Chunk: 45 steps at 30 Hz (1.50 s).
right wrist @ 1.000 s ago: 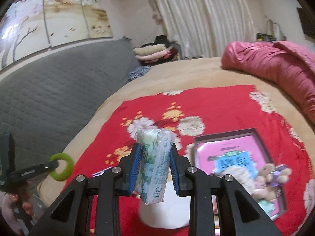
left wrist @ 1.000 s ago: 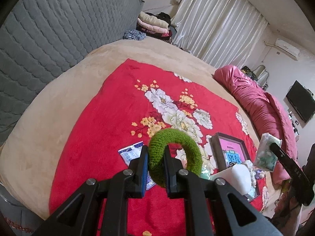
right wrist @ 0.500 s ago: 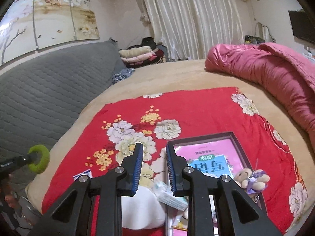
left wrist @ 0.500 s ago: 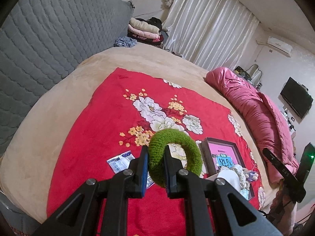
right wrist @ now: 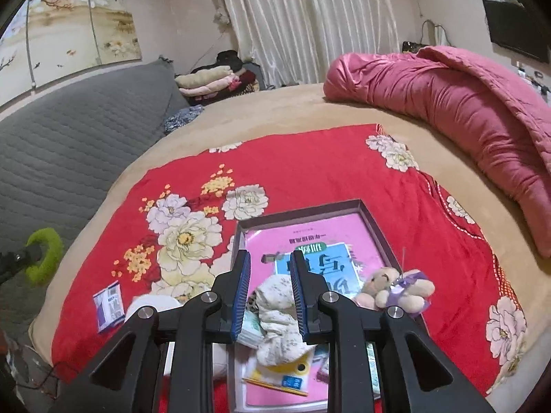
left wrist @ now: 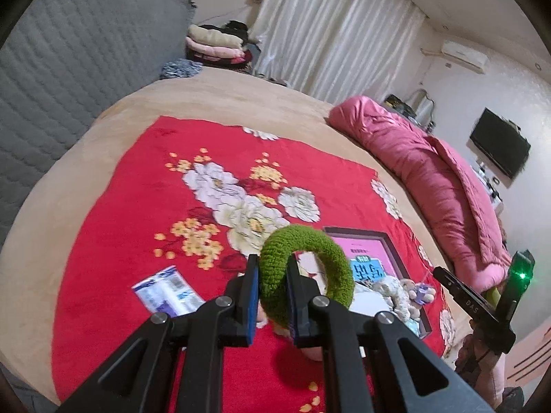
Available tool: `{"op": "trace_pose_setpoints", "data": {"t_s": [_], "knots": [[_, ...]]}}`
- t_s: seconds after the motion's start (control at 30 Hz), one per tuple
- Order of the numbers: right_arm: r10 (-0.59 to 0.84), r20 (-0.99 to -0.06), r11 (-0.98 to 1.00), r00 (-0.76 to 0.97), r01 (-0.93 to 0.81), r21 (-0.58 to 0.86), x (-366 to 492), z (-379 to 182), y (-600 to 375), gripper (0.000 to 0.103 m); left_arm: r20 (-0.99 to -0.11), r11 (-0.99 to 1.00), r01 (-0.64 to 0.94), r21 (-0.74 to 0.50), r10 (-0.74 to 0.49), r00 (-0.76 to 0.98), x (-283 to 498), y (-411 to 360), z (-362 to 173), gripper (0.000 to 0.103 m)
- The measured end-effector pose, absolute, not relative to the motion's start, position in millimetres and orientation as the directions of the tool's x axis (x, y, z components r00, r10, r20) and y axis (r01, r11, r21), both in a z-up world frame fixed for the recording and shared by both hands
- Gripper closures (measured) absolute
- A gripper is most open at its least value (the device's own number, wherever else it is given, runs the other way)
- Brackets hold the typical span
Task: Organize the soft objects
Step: 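Open the right tool to drop the tissue pack into the tray while the left tool holds the ring, then carry the green ring over the pink tray with the left tool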
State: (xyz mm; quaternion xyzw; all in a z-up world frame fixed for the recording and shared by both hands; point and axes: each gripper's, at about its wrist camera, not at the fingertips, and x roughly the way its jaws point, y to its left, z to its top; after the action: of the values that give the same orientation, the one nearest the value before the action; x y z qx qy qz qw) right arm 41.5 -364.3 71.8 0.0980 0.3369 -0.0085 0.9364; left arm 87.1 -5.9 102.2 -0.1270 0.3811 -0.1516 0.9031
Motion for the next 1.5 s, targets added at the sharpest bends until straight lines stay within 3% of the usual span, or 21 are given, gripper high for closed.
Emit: {"op": "trace_pose_setpoints", "data": {"t_s": [0.4,0.53,0.67,0.77,1.17,1.5], "knots": [[0.203,-0.724,0.979,0.659,-0.145,0.142,26,27,-328,0.079,-0.666,0.908,0.262,-0.328,-0.419,0.617,91,-62,97,0.089],[0.201,-0.734,0.978,0.649,-0.171,0.117,26,15,-318,0.078,-0.67,0.905,0.281,-0.319,-0.426,0.608,91,-74,97,0.089],[0.188,-0.746,0.978,0.639,-0.193,0.081,30,7,-314,0.069,-0.677,0.898,0.302,-0.32,-0.44,0.591,93,-87,94,0.089],[0.175,-0.748,0.976,0.641,-0.212,0.047,33,2,-312,0.069,-0.682,0.893,0.315,-0.321,-0.449,0.577,95,-96,91,0.089],[0.143,-0.758,0.968,0.637,-0.25,-0.027,47,-7,-305,0.061,-0.694,0.879,0.352,-0.321,-0.471,0.544,98,-122,83,0.089],[0.094,-0.763,0.99,0.64,-0.145,0.001,85,-18,-329,0.061,-0.706,0.881,0.349,-0.32,-0.467,0.533,101,-124,76,0.089]]}}
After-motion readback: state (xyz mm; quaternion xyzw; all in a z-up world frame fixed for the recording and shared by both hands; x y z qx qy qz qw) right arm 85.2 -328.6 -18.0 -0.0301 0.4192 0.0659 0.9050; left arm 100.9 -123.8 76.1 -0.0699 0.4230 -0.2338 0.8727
